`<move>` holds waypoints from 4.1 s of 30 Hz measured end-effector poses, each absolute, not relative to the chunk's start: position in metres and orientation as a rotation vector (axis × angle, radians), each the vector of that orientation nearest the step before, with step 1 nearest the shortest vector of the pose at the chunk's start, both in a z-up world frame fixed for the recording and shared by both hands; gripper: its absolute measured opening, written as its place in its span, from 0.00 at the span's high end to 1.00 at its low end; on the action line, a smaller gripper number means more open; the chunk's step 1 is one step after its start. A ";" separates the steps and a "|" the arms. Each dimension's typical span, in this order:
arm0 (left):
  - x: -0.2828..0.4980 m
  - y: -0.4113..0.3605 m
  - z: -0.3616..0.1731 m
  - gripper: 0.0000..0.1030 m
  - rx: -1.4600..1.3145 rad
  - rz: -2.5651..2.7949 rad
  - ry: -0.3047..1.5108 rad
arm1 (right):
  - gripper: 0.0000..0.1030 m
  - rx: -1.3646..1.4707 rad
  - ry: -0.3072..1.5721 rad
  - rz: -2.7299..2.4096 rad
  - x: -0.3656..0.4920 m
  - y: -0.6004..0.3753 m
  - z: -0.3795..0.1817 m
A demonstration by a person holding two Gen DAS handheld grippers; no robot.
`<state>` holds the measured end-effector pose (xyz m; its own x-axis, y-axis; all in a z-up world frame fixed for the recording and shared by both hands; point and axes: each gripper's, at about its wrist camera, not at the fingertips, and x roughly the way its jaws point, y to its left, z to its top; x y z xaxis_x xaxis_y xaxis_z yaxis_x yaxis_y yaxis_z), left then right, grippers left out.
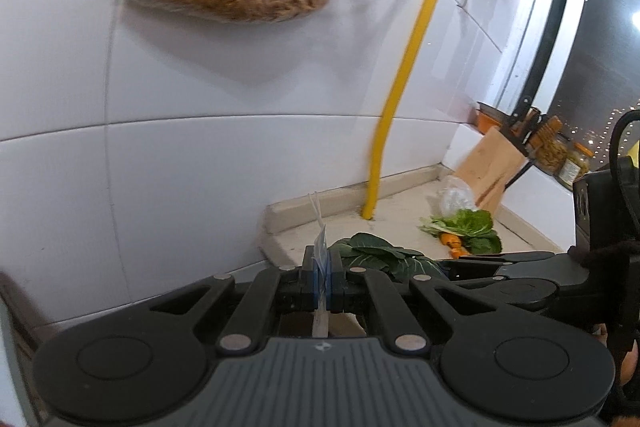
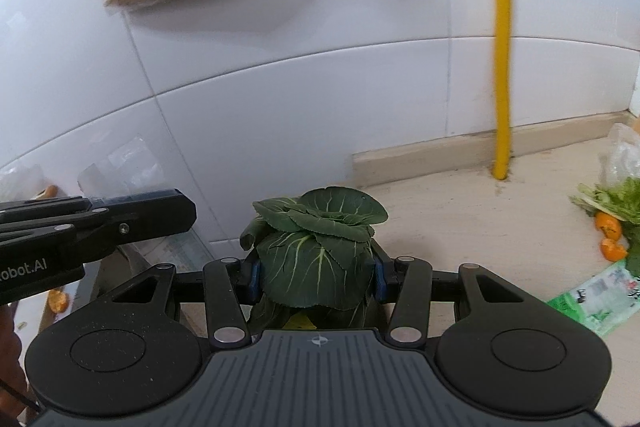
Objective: Collect trash
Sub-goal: 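Carry the held bok choy and bag with both tools down to the bin, then open both tools over the bin to drop the bok choy and bag, then raise both open tools from the bin back over the counter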
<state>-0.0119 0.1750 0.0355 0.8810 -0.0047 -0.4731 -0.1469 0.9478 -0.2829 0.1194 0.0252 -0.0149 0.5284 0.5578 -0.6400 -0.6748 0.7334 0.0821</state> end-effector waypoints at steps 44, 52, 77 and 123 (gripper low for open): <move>0.014 0.237 -0.049 0.99 -0.344 0.188 0.707 | 0.45 -0.263 0.922 0.705 0.140 0.086 -0.104; 0.020 0.241 -0.053 0.99 -0.345 0.197 0.717 | 0.45 -0.273 0.934 0.713 0.144 0.092 -0.106; 0.028 0.251 -0.073 0.56 -0.348 0.233 0.748 | 0.42 -0.282 0.970 0.684 0.152 0.094 -0.116; 0.050 0.188 -0.033 0.51 -0.249 0.074 0.690 | 0.36 -0.062 0.830 0.584 0.128 -0.035 -0.045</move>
